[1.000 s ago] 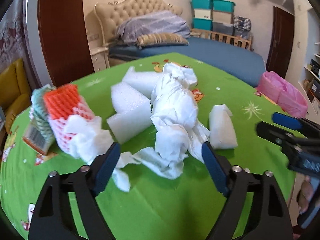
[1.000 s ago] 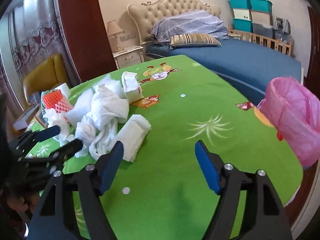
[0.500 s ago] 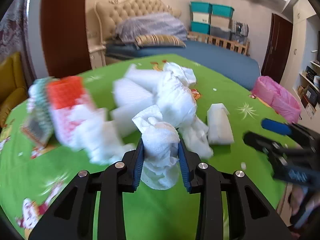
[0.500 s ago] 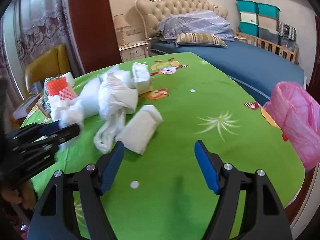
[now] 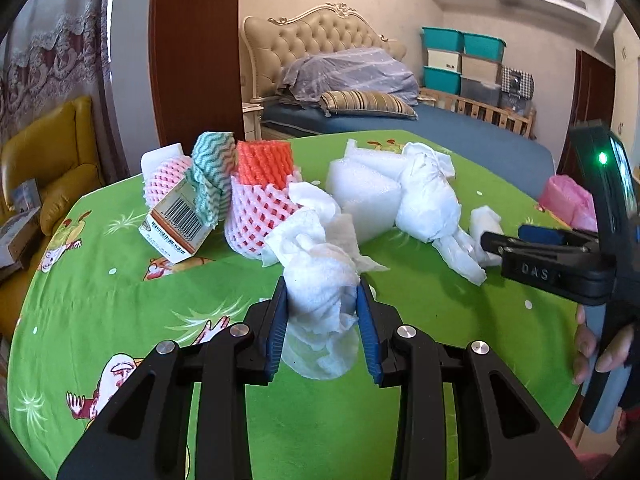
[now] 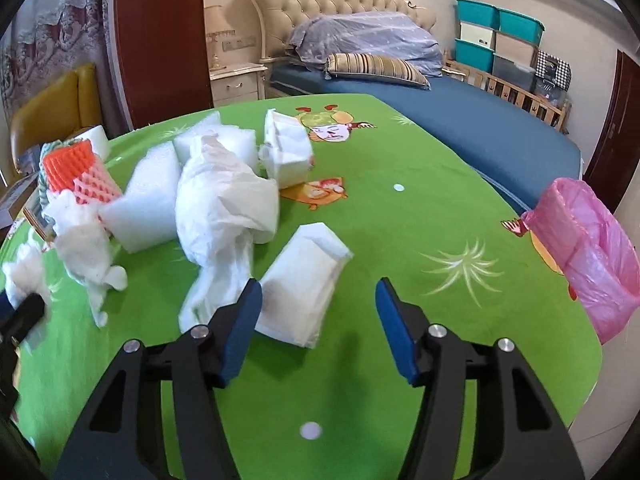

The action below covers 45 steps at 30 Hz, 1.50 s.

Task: Collect trash
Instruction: 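Grasp a crumpled tissue with the left tool while the right tool grasps a folded white tissue, then carry both tissues to the pink bin and release them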

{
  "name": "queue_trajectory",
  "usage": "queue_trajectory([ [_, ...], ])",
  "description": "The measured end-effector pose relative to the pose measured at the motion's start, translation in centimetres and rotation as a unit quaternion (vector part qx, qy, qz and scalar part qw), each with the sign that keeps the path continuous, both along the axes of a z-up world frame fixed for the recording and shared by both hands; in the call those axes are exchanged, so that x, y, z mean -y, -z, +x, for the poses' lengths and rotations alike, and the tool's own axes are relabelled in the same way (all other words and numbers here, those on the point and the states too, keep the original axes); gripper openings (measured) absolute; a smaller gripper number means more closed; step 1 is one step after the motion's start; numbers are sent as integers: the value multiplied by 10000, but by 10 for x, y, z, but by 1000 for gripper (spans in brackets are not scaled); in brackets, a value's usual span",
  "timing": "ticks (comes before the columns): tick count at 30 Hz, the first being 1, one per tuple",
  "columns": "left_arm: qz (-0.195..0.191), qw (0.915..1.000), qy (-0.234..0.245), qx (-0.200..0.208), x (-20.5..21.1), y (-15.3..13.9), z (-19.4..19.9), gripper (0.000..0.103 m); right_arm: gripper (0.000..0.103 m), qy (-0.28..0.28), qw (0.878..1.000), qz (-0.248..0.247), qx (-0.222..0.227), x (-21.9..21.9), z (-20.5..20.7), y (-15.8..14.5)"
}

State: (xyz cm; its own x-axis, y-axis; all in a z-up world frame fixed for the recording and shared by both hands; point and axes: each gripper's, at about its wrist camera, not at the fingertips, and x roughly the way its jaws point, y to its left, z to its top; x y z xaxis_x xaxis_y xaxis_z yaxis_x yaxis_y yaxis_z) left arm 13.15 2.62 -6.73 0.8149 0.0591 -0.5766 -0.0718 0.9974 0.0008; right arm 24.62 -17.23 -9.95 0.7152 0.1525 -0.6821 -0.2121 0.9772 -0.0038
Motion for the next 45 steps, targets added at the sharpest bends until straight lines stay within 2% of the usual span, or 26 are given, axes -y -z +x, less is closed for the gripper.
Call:
queue_trajectory([
  [2,31,10000,-10,-19,0,0,1,33,57,-74,10000,-3,-55,-8,-1,1],
  [6,-2,10000,-55,-32,-1,0,3,33,54,50,9994,-331,-30,-19,1,10],
  [8,-10,10000,-63,-35,-2,0,4,33,49,137,9996,-266,0,-15,2,9],
  [12,82,10000,-30,18,1,0,1,33,49,177,9996,-212,-78,-10,2,12],
  [15,155,9998,-20,90,5,-2,-1,33,51,18,9999,106,8,-5,-2,9],
  [19,164,9998,-1,89,5,-2,-1,33,53,389,9979,517,-73,14,4,10],
  [23,109,9999,3,75,4,-1,-1,33,49,452,9984,142,-319,3,13,18],
  [26,71,9999,-5,78,4,-2,-2,33,41,451,9987,-58,-240,-2,11,18],
  [32,-18,10000,-19,27,-1,-1,0,33,41,200,9990,401,41,13,-9,7],
  [39,188,9998,-60,5,6,-1,1,33,41,-303,9982,337,405,20,-48,3],
  [43,395,9992,-55,95,14,-2,-2,33,41,-293,9973,421,530,33,-57,4],
  [45,378,9992,17,148,17,-4,-3,33,41,-230,9968,526,557,42,-57,4],
])
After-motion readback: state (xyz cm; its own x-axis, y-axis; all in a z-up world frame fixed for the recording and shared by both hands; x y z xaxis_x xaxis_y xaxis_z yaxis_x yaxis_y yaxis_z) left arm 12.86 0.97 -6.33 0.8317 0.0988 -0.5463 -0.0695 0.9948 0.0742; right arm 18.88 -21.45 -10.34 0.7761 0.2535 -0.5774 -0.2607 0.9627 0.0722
